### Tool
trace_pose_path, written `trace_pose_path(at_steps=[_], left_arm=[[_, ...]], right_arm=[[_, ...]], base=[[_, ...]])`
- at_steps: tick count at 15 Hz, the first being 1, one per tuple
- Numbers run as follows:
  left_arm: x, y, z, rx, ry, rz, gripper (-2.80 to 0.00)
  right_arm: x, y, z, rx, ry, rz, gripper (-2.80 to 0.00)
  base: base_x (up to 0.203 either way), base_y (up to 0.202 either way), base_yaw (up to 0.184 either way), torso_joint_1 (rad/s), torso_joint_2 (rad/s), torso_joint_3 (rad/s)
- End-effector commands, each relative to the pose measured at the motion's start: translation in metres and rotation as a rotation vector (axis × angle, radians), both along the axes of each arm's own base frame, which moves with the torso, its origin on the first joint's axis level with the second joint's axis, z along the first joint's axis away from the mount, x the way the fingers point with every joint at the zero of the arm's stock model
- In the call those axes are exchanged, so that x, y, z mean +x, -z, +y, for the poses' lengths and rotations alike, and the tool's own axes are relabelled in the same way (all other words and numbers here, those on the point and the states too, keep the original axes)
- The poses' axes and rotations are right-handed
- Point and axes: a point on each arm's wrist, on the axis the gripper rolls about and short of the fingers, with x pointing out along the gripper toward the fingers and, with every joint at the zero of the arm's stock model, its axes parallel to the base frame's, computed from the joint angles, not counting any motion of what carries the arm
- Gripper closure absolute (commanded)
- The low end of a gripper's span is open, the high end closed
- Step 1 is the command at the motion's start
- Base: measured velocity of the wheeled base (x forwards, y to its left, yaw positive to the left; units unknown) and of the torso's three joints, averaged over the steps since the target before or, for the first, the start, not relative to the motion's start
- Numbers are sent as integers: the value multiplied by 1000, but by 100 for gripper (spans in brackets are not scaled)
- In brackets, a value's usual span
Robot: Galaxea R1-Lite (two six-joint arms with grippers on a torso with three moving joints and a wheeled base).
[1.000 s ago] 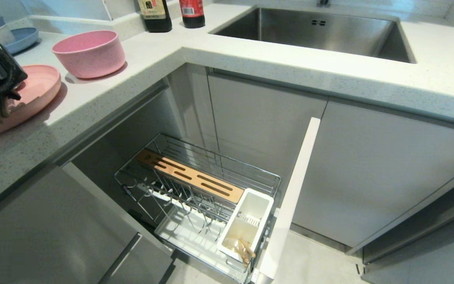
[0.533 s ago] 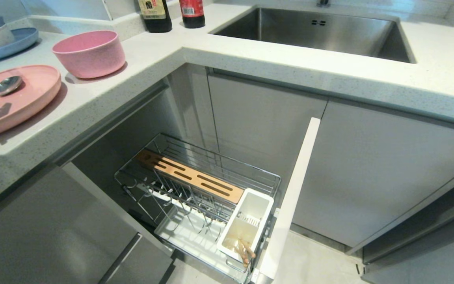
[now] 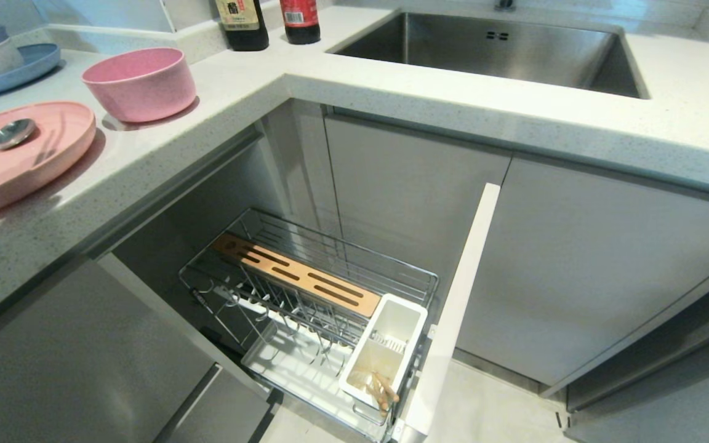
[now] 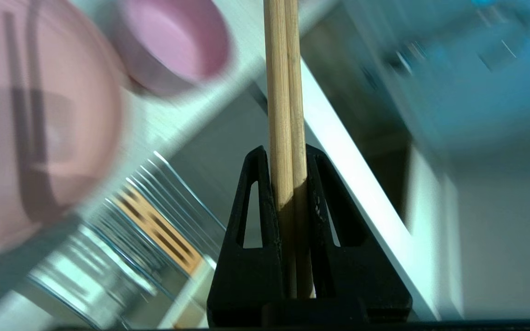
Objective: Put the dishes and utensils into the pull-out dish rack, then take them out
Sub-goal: Pick up the chopsticks and place it in the cupboard
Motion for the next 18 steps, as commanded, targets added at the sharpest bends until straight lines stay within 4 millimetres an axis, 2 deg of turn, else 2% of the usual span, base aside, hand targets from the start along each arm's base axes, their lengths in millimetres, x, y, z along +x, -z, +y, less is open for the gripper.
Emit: trace_pose_path(at_steps=[1,4,6,13,16,18], left_arm=[[-16,4,2,-8,200,0,0],[-23,18,-5,47,543,114,0],[-18,31,-16,136,711,227,0],[6,85,-39,660,891,605,0],[22,105,-53,772,942,741,0],[38,126,-66,893,958,833,0]], right_arm=[[0,1,0,0,0,2,0],[0,0,0,0,0,1,0],[0,0,0,0,-1,1,0],[0,0,0,0,-1,1,0],[0,0,0,0,0,2,0],[0,0,0,0,0,1,0]], base=[[0,0,0,0,0,0],[0,0,0,0,0,0],[0,0,0,0,0,0],[0,0,0,0,0,0],[0,0,0,0,0,0],[0,0,0,0,0,0]])
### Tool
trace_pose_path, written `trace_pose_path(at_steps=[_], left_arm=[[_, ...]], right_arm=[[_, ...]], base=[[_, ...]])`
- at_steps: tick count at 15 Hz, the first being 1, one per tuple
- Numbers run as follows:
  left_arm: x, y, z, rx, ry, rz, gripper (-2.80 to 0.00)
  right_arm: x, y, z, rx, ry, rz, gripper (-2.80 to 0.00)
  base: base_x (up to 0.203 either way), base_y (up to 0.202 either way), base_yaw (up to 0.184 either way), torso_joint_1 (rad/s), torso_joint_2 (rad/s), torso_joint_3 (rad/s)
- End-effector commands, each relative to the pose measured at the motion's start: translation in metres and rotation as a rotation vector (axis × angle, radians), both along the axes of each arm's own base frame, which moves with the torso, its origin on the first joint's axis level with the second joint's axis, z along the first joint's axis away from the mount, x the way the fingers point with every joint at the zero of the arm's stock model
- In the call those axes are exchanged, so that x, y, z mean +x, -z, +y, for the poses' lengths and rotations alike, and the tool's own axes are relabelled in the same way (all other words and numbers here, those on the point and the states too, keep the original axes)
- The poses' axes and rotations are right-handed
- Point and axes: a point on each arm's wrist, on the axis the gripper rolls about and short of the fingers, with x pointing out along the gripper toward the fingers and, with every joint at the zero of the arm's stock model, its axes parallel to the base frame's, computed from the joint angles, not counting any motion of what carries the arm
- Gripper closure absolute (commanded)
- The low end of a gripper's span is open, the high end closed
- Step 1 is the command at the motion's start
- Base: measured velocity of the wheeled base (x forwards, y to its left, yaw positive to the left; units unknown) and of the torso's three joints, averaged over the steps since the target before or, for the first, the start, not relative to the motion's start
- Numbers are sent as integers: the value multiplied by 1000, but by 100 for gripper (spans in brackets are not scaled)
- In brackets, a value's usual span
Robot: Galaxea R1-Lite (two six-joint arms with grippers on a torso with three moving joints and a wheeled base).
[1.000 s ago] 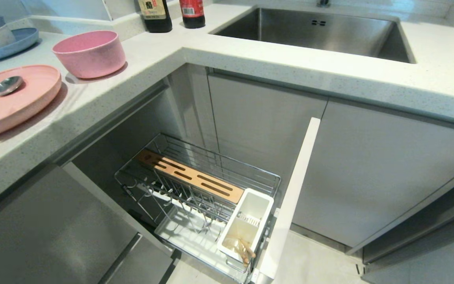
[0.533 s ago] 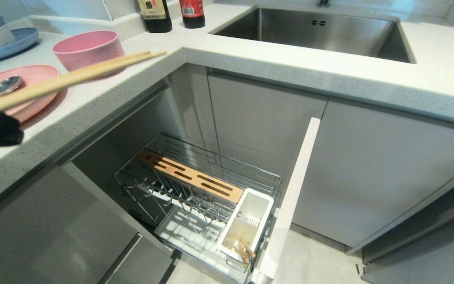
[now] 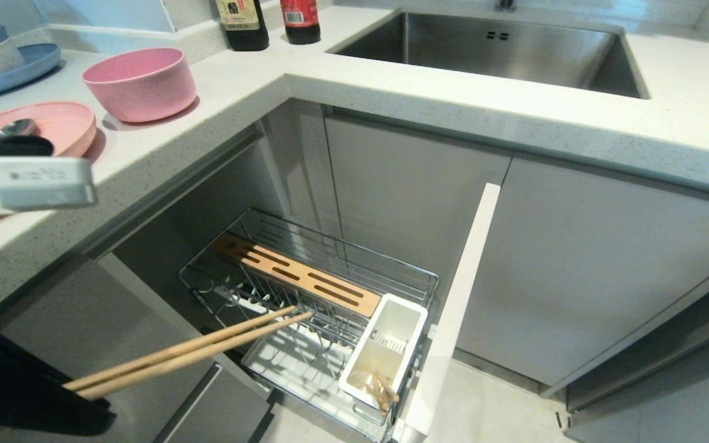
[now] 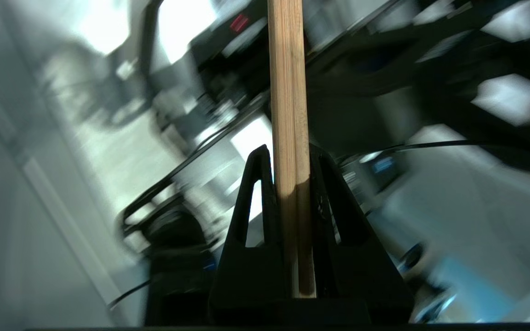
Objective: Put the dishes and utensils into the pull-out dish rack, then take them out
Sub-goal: Pick up the chopsticks and place it in the cupboard
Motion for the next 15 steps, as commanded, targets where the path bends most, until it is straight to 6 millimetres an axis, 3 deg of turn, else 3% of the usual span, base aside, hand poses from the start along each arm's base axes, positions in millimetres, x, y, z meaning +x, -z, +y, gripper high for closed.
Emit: trace_pose_path(at_steps=[1,6,11,15], left_arm=[[24,23,-20,136,29,71,0],[70,56,-67,377,69,72,0],[83,73,-115,463,154,68,0],[86,89,-137,527,158,81,0]], right_arm=[[0,0,0,0,0,-1,0],[0,0,0,0,-1,1,0],[0,0,0,0,0,1,0],[0,0,0,0,0,1,0]], base=[[0,0,0,0,0,0],[0,0,0,0,0,0],[0,0,0,0,0,0],[0,0,0,0,0,0]])
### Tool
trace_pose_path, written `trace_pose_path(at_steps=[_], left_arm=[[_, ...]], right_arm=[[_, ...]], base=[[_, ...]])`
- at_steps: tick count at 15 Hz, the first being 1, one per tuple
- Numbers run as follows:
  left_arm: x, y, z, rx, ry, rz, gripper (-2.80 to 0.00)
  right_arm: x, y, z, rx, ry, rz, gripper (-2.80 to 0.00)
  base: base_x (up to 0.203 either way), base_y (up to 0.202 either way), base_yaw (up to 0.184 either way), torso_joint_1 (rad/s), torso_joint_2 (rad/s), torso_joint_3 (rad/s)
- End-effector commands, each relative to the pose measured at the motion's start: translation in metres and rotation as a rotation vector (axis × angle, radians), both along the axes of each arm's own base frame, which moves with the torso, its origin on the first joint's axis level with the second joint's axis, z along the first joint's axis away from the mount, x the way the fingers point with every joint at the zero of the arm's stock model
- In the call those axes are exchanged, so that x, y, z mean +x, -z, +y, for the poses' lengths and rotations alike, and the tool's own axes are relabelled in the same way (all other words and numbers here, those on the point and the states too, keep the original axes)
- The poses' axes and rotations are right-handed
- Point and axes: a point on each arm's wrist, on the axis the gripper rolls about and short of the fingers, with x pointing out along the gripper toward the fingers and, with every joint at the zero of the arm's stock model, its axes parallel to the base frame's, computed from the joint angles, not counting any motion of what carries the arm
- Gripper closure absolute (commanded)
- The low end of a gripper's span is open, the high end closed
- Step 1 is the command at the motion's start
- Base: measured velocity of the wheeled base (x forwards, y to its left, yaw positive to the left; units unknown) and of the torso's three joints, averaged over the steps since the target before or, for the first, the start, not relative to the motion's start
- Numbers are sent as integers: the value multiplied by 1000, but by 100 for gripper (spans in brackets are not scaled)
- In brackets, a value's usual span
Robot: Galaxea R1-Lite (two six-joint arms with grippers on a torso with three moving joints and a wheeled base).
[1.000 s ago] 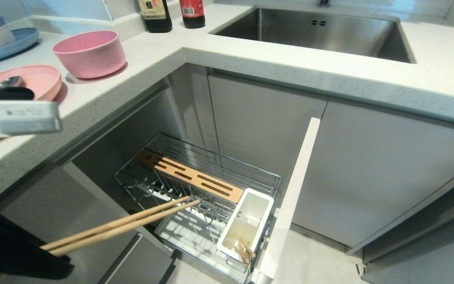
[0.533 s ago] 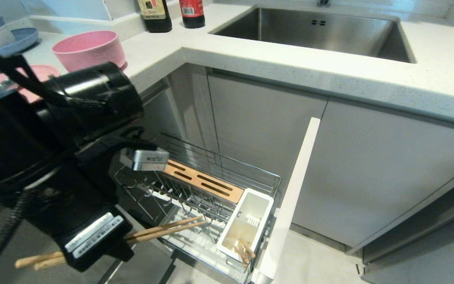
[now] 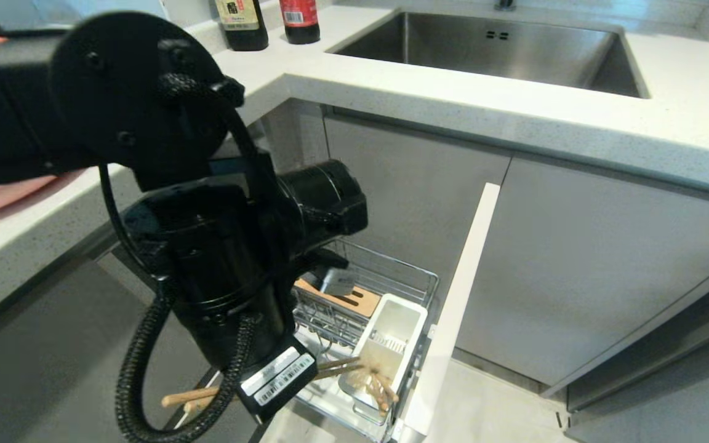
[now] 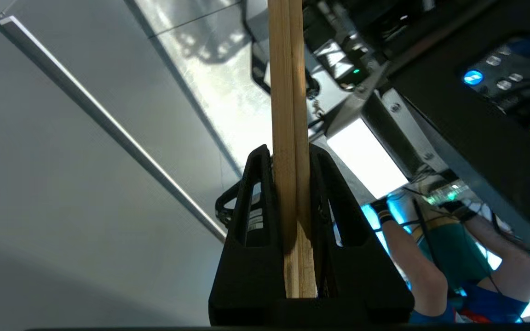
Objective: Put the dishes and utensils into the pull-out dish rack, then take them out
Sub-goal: Pick up the chopsticks and place it in the cupboard
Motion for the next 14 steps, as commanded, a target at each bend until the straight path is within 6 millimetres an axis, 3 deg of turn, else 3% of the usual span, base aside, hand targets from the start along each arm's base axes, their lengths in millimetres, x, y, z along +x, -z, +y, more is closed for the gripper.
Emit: trace_pose_path(at_steps=[1,9,14], left_arm=[[7,17,-14,57,3,32,0],[29,45,-37,50,2,24,0],[40,57,-41,63,6,35,0]], right_arm=[[0,0,0,0,-2,1,0],[0,0,0,0,0,1,0],[0,0,0,0,0,1,0]], base=[[0,0,0,0,0,0],[0,0,0,0,0,0],[0,0,0,0,0,0]])
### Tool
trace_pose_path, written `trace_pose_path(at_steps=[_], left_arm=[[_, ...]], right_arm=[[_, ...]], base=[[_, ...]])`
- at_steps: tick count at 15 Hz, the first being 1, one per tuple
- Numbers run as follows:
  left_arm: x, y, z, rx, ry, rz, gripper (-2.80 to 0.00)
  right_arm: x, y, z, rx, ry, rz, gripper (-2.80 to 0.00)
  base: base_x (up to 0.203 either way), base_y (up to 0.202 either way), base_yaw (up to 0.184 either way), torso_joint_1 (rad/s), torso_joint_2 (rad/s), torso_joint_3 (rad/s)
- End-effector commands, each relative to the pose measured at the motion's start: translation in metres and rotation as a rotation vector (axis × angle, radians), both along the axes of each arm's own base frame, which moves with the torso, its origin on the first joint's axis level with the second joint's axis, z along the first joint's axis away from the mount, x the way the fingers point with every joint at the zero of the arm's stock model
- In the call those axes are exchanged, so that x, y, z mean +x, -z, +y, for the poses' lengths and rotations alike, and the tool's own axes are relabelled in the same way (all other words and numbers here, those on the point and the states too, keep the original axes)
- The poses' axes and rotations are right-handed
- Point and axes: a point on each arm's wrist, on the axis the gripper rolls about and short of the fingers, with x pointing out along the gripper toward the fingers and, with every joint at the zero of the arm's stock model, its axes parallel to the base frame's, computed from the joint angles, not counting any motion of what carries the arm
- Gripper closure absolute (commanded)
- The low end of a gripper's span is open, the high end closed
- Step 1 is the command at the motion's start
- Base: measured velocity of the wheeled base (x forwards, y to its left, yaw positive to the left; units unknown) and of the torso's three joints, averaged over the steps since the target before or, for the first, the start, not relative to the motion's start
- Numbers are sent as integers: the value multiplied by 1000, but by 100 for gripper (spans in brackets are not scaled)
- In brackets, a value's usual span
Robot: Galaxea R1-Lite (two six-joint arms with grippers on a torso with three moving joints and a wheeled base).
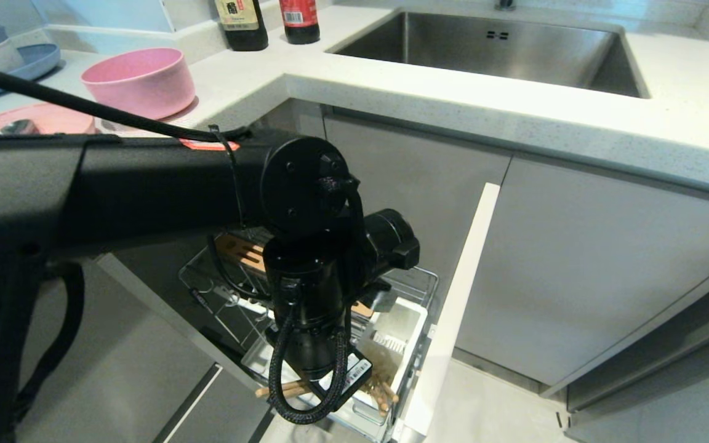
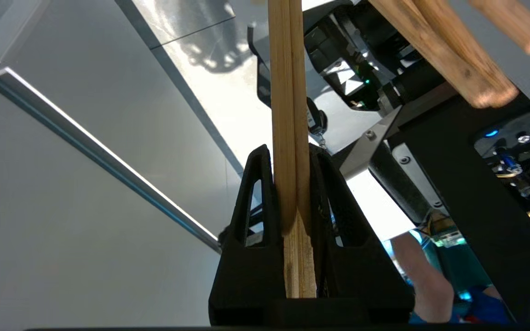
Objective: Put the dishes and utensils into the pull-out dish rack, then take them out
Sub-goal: Pick up the chopsticks and place it in the cupboard
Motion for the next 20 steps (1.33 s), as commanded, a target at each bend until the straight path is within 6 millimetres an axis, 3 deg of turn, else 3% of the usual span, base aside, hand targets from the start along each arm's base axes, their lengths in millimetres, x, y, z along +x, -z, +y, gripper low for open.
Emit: trace_pose_path(at_steps=[1,10,20], left_arm=[[4,9,-2,25,-4,21,0],[19,33,-16,26,-11,22,0],[20,35,-18,18,2,15,0]], right_arm=[[0,0,0,0,0,1,0],[0,0,0,0,0,1,0],[0,0,0,0,0,1,0]], base=[[0,0,0,0,0,0],[0,0,0,0,0,0],[0,0,0,0,0,0]])
